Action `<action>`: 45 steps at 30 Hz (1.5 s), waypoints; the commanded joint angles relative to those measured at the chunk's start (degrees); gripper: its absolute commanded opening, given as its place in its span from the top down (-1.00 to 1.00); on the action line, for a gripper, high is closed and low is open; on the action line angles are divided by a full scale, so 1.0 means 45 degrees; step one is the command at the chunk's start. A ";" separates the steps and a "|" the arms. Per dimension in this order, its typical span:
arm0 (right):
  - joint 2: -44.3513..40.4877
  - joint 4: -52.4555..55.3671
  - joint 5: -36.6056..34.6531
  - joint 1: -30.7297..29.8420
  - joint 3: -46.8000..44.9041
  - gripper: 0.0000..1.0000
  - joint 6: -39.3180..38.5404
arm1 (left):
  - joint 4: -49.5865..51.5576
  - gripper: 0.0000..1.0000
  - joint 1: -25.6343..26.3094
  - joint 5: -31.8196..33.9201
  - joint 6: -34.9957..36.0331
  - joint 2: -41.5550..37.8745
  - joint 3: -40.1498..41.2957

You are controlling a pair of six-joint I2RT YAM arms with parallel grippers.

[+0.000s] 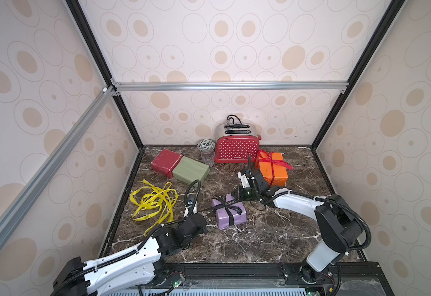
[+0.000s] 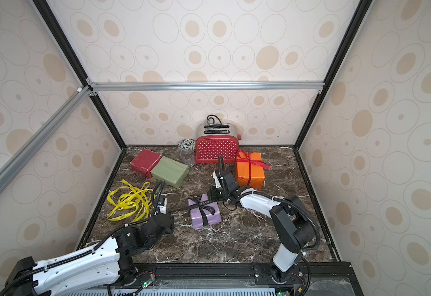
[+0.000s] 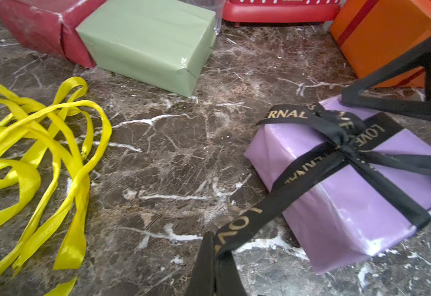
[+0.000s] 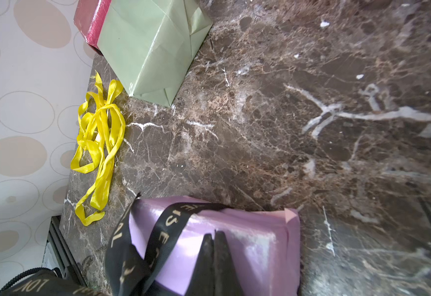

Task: Untie the ribbon bows on the gift boxes
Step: Untie the ribbon from the gift box.

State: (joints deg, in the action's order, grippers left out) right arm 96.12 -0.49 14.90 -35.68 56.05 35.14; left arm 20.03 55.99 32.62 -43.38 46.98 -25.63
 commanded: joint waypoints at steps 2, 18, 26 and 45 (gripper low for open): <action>0.0827 0.2314 -0.1310 -0.0152 -0.0430 1.00 0.0005 | 0.1219 1.00 -0.0108 0.1229 -0.0780 -0.1004 0.0094; 0.0702 0.2374 -0.1938 -0.0333 -0.0502 1.00 0.0021 | 0.3054 1.00 -0.0132 0.2370 -0.0960 -0.4856 0.0821; 0.0653 0.2375 -0.2041 -0.0362 -0.0503 1.00 0.0016 | 0.5396 1.00 -0.0111 0.4137 -0.2956 -0.5113 0.0480; 0.0690 0.2355 -0.2138 -0.0499 -0.0449 1.00 -0.0129 | 0.4127 0.03 -0.0129 0.4508 -0.2199 -0.5702 0.0747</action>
State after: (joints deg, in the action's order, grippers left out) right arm 96.23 -0.75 8.84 -37.87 56.47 35.09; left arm 38.52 55.88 49.19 -52.97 20.78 -20.75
